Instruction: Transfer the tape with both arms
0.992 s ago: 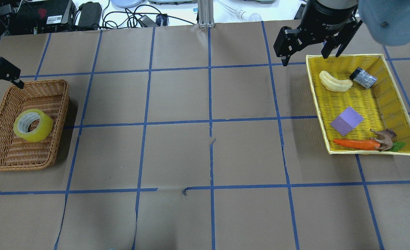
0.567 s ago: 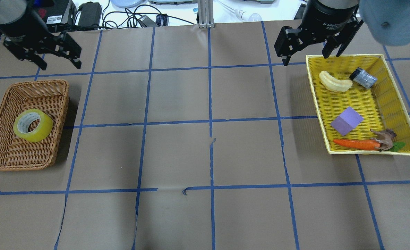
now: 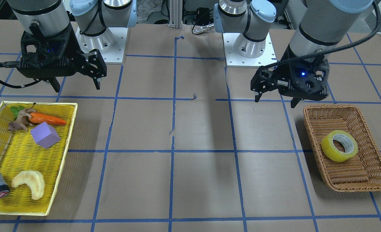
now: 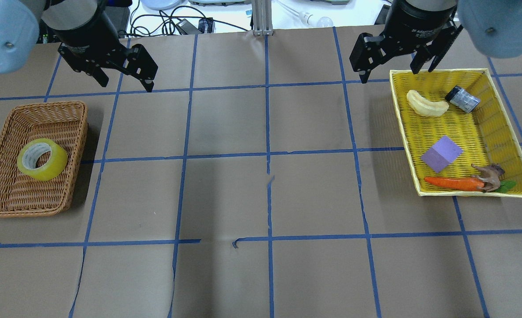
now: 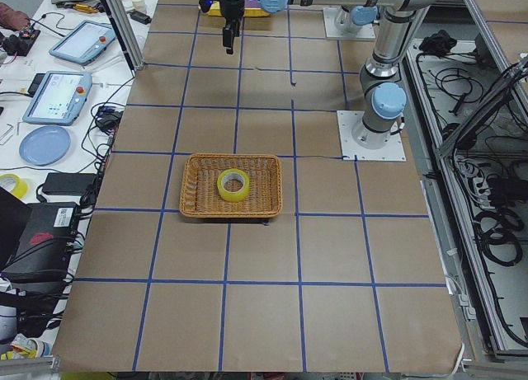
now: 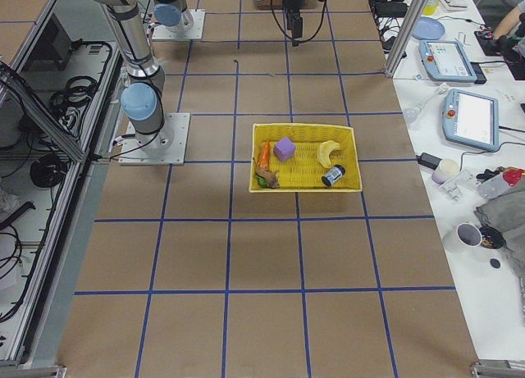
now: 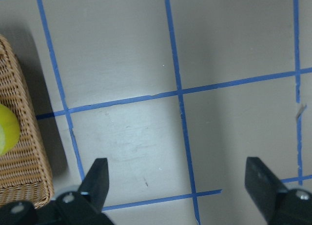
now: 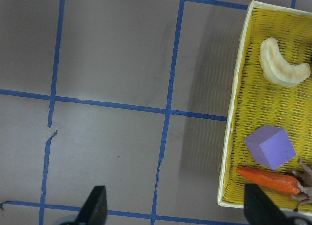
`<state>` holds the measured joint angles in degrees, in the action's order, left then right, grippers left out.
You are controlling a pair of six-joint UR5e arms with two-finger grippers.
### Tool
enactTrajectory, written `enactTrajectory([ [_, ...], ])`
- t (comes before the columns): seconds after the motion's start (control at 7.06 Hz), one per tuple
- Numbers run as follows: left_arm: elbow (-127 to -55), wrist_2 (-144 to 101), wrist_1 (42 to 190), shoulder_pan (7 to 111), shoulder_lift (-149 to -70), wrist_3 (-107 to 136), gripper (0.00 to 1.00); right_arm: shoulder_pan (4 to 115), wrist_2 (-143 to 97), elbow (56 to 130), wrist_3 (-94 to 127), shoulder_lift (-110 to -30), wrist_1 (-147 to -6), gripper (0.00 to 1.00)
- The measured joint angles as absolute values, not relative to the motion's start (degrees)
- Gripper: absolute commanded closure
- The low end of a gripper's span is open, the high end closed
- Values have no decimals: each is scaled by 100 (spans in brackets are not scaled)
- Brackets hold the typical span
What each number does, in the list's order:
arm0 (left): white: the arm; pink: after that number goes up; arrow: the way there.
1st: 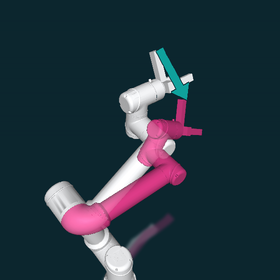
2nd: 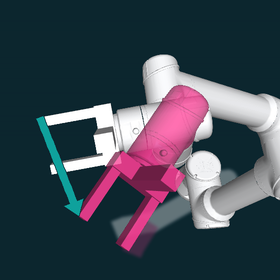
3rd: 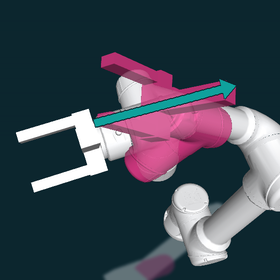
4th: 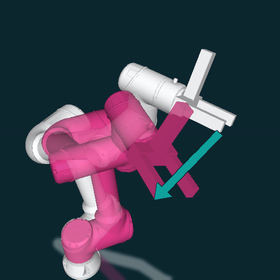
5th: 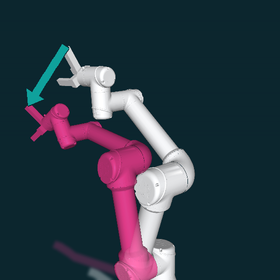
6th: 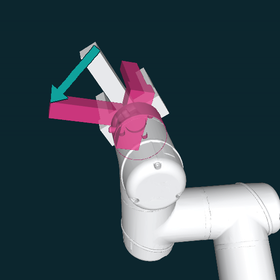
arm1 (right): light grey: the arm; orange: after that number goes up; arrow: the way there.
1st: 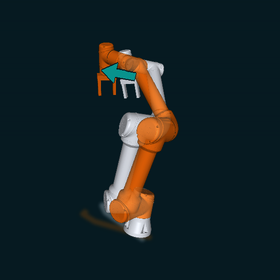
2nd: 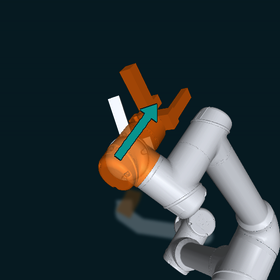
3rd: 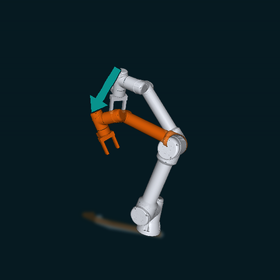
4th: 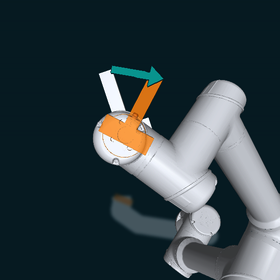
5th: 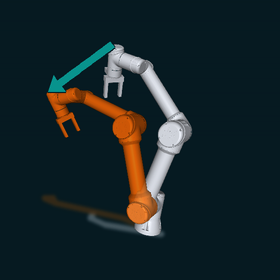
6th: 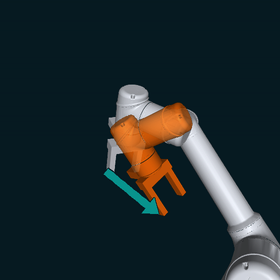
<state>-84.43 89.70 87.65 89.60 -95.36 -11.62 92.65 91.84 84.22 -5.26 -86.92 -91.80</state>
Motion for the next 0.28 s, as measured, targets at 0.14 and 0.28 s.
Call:
enactTrajectory([
  [0.14, -8455, 8961, 8763, 9028, -9526, -1162, 0, 9264, 9162, 8424, -509, -8690, -9178, 0],
  [0.28, -8465, 8960, 8763, 9056, -9522, -1166, 0, 9264, 9121, 8417, -488, -8679, -9193, 0],
])
